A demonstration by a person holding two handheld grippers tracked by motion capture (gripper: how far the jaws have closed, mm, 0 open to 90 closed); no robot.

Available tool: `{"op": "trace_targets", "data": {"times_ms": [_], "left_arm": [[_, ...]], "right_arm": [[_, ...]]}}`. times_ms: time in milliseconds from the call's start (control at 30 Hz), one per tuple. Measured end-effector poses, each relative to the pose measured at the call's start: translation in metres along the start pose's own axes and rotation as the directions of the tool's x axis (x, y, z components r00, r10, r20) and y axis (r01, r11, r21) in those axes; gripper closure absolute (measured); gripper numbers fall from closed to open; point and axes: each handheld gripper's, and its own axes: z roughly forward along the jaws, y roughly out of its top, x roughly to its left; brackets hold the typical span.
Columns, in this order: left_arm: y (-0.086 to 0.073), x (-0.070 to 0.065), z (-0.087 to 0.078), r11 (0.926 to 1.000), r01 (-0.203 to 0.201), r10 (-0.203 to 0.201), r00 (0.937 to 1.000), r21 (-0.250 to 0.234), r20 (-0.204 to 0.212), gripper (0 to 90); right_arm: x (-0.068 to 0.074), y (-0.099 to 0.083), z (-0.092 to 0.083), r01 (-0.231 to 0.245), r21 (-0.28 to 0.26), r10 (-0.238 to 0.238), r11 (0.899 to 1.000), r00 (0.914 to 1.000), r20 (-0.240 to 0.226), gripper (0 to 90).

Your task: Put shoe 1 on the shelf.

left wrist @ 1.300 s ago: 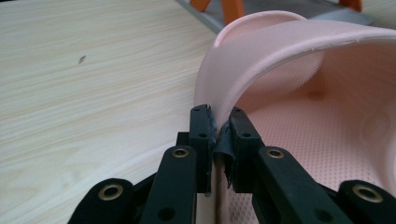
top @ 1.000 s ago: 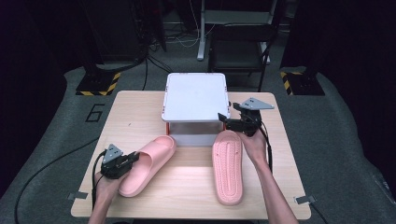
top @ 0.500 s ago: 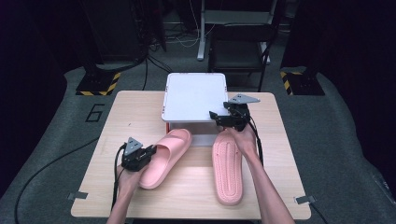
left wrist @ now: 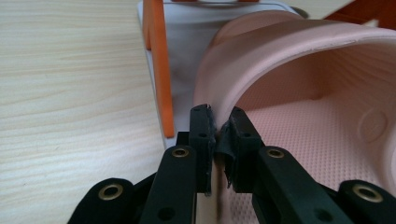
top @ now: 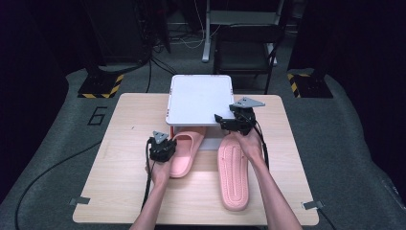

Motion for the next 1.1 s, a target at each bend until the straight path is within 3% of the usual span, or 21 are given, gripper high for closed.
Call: {"op": "trace_targets", "data": {"times_ms": [133, 167, 267, 367, 433, 667, 733, 767, 833, 900, 1000, 1033, 1067, 1100], "left_arm": [[0.005, -0.004, 0.011, 0.9997, -0.019, 0.02, 0.9981, 0.016, -0.058, 82.4], [0.006, -0.003, 0.014, 0.9999, -0.005, 0.006, 0.9969, 0.01, -0.078, 82.4], [0.006, -0.002, 0.015, 1.0, 0.004, -0.004, 0.9963, 0.004, -0.086, 82.4], [0.005, -0.003, 0.014, 0.9999, -0.016, 0.016, 0.9936, -0.003, -0.112, 82.2], [0.004, -0.003, 0.012, 0.9997, 0.004, -0.007, 0.9919, -0.025, -0.127, 83.1], [0.003, -0.007, 0.014, 0.9996, -0.021, 0.018, 0.9924, -0.022, -0.122, 78.8], [0.003, -0.004, 0.012, 0.9994, -0.013, 0.01, 0.9957, -0.031, -0.092, 74.2], [0.003, -0.003, 0.01, 0.9991, -0.013, 0.009, 0.9965, -0.041, -0.084, 64.1], [0.002, 0.002, 0.004, 0.9978, -0.005, 0.005, 1.0, -0.067, -0.008, 59.6], [-0.002, 0.008, -0.003, 0.9949, -0.014, 0.02, 0.998, -0.1, 0.059, 53.7], [-0.006, 0.018, -0.014, 0.9933, -0.039, 0.057, 0.9832, -0.109, 0.173, 40.7], [-0.009, 0.026, -0.023, 0.993, -0.073, 0.096, 0.9565, -0.093, 0.276, 33.3], [-0.009, 0.026, -0.023, 0.993, -0.073, 0.096, 0.9565, -0.093, 0.276, 29.9], [-0.009, 0.028, -0.027, 0.9919, -0.08, 0.107, 0.946, -0.099, 0.306, 29.9]], "right_arm": [[0.0, 0.0, 0.0, 0.003, -0.003, -0.003, 1.0, 1.0, 0.0, 23.5], [0.0, 0.0, 0.0, -0.001, -0.002, 0.001, 1.0, 1.0, -0.001, 23.5], [0.0, 0.0, 0.0, -0.001, -0.001, 0.001, 1.0, 1.0, -0.001, 23.4], [0.0, 0.0, 0.0, 0.0, 0.003, 0.0, 1.0, 1.0, 0.0, 23.4], [0.0, 0.0, 0.0, 0.0, 0.003, 0.0, 1.0, 1.0, 0.002, 23.4], [0.001, 0.0, 0.001, -0.004, -0.003, 0.004, 1.0, 1.0, 0.005, 23.1], [0.001, 0.0, 0.0, -0.002, -0.001, 0.002, 1.0, 1.0, 0.005, 23.1], [0.0, 0.0, 0.0, 0.005, 0.001, -0.005, 1.0, 1.0, 0.003, 23.0], [0.0, 0.0, 0.0, 0.0, 0.006, 0.0, 1.0, 1.0, 0.003, 23.0], [0.0, 0.0, 0.0, 0.001, 0.004, -0.001, 1.0, 1.0, 0.001, 23.0], [0.001, 0.0, 0.0, 0.0, 0.0, 0.0, 1.0, 1.0, 0.002, 22.9], [0.001, 0.0, 0.0, 0.0, 0.004, 0.0, 1.0, 1.0, 0.006, 22.9], [0.001, 0.0, 0.0, 0.0, 0.004, 0.0, 1.0, 1.0, 0.006, 22.9], [0.001, -0.001, 0.0, -0.001, 0.002, 0.001, 1.0, 1.0, 0.005, 22.9]]}}
